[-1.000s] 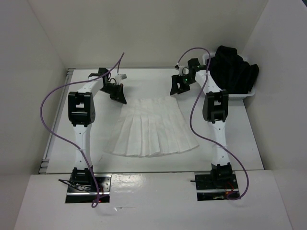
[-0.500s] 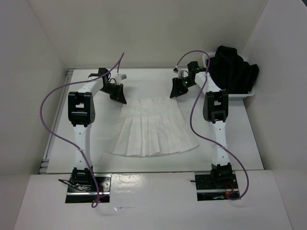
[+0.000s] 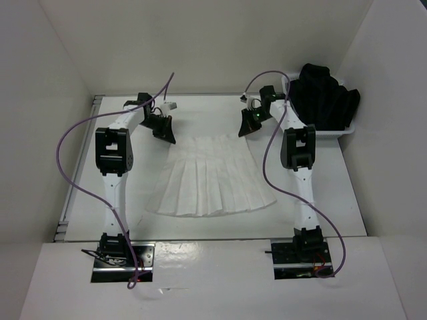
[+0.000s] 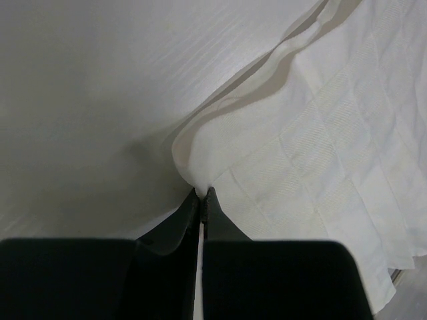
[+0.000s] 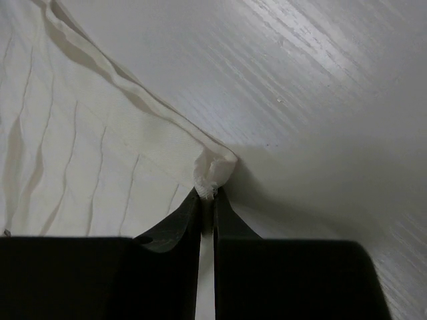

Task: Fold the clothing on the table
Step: Fold the skirt

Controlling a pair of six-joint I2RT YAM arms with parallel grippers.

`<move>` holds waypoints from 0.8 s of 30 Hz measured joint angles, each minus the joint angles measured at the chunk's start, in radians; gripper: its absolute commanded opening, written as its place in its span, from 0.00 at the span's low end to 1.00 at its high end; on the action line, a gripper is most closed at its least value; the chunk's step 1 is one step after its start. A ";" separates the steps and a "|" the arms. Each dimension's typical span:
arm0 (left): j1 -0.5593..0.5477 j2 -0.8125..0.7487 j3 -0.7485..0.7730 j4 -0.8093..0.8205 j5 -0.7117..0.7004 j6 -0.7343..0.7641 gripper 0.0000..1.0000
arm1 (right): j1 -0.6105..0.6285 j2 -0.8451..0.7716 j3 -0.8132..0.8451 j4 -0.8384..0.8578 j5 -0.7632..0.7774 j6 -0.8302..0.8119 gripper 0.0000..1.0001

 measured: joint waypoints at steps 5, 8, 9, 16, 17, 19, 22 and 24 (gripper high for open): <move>-0.008 0.008 0.071 -0.013 -0.048 0.003 0.00 | 0.004 0.062 0.166 -0.062 0.053 0.013 0.00; -0.010 0.006 0.115 -0.007 -0.064 0.003 0.00 | 0.009 0.118 0.368 -0.124 0.095 0.024 0.00; -0.010 0.006 0.128 -0.003 -0.068 0.003 0.00 | 0.010 0.132 0.434 -0.135 0.108 0.026 0.00; -0.011 -0.033 0.185 0.009 -0.094 0.002 0.00 | 0.032 0.089 0.553 -0.143 0.187 0.047 0.00; -0.012 -0.043 0.190 0.011 -0.099 0.002 0.00 | 0.035 0.083 0.554 -0.146 0.198 0.048 0.00; -0.012 -0.066 0.192 0.015 -0.108 0.002 0.00 | 0.037 0.075 0.554 -0.148 0.208 0.048 0.00; -0.013 -0.107 0.192 0.019 -0.113 0.002 0.00 | 0.037 0.071 0.554 -0.153 0.227 0.049 0.00; -0.014 -0.135 0.192 0.019 -0.113 0.003 0.00 | 0.037 0.069 0.554 -0.155 0.238 0.052 0.00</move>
